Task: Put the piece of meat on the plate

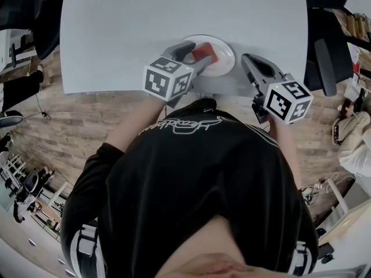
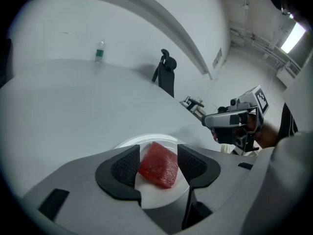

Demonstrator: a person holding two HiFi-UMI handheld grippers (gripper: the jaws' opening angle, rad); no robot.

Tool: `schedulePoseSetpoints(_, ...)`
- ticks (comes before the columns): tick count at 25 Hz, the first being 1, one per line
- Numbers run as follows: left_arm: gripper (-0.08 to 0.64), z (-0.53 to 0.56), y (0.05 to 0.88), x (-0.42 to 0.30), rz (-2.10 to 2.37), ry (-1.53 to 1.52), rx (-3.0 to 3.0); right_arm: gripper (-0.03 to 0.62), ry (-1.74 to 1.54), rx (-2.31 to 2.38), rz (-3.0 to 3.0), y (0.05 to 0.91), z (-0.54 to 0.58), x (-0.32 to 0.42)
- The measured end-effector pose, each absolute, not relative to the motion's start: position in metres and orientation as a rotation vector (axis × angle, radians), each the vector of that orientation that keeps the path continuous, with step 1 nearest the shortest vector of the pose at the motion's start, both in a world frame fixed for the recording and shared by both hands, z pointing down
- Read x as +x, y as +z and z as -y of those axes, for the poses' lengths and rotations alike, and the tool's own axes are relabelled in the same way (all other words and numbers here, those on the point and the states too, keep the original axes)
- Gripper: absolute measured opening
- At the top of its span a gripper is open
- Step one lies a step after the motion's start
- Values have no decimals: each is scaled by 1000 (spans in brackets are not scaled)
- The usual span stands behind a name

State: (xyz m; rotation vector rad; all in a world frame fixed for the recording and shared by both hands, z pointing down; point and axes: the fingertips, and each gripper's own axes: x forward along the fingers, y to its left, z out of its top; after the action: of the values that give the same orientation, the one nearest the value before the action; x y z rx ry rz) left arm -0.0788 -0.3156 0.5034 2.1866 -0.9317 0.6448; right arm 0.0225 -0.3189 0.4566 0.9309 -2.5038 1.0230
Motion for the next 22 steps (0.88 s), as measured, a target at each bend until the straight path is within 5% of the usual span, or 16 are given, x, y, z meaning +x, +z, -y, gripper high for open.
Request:
schedulePoseSetpoints(7, 232, 304, 472, -77, 946, 510, 2202, 14, 972, 892, 2548, 442, 305, 19)
schedulePoseSetpoints(16, 20, 257, 403, -76, 1025, 289, 2273, 14, 845, 840, 2633, 404, 264, 16)
schedulePoseSetpoints(22, 8, 197, 370, -55, 998, 223, 2349, 14, 767, 794, 2683, 378, 208, 24)
